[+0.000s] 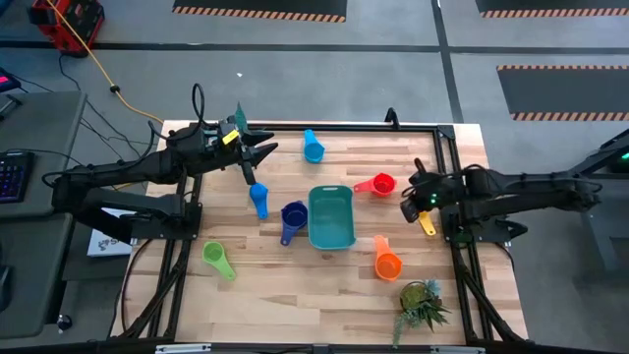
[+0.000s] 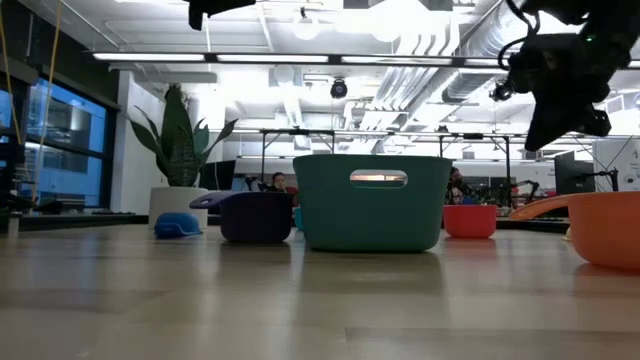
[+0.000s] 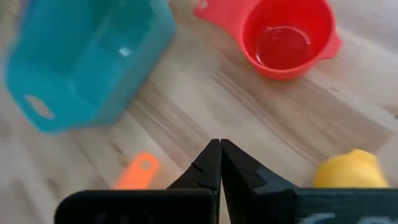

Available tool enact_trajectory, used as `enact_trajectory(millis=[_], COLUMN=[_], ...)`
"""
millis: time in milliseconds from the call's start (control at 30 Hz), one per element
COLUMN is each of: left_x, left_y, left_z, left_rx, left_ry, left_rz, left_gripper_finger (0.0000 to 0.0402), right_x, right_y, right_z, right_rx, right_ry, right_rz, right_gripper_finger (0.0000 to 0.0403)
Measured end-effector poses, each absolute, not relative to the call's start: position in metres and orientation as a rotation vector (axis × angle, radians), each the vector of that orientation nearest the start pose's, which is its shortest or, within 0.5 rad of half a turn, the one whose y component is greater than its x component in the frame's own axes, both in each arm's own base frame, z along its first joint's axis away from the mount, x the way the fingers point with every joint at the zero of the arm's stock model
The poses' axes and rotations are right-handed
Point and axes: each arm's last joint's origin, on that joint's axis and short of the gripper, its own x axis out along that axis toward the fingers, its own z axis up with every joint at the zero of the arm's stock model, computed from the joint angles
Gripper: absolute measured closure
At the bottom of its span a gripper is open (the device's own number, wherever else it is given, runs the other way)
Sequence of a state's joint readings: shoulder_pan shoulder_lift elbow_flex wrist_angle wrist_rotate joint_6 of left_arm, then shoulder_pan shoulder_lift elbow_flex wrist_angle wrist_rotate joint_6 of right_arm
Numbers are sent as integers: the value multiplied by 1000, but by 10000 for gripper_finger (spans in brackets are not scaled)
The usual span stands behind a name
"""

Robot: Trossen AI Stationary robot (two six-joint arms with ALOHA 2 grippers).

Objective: Nest measuring cups in basket
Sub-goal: Stack the orange measuring cup on top of the dark blue measuring cup

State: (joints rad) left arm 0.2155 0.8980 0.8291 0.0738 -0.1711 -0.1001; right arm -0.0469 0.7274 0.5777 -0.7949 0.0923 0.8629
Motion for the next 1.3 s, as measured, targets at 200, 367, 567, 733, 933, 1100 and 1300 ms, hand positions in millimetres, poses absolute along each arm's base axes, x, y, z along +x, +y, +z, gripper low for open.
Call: enact_trajectory(millis=[200, 367, 567, 733, 933, 1100, 1300], left_x=[195, 195, 195, 195, 195, 195, 195], left_y=[48, 48, 48, 48, 48, 48, 48], left_z=[353, 353, 353, 353, 353, 353, 353], left_rx=[-99, -100, -101, -101, -101, -102, -101], left_ry=[-24, -24, -24, -24, -24, -24, -24], left_rz=[386, 386, 386, 386, 386, 386, 386], left_gripper_finger=[259, 259, 259, 259, 259, 259, 259], right_x=[122, 123, 123, 123, 123, 132, 152], right_y=[-8, -8, -8, -8, -9, -7, 12], right_z=[224, 225, 225, 225, 225, 232, 243], right_rx=[817, 808, 809, 810, 822, 991, 1212], right_ry=[762, 762, 763, 763, 740, 644, 739], right_rz=[-514, -509, -507, -505, -550, -473, -68], right_gripper_finger=[402, 402, 402, 402, 372, 297, 234])
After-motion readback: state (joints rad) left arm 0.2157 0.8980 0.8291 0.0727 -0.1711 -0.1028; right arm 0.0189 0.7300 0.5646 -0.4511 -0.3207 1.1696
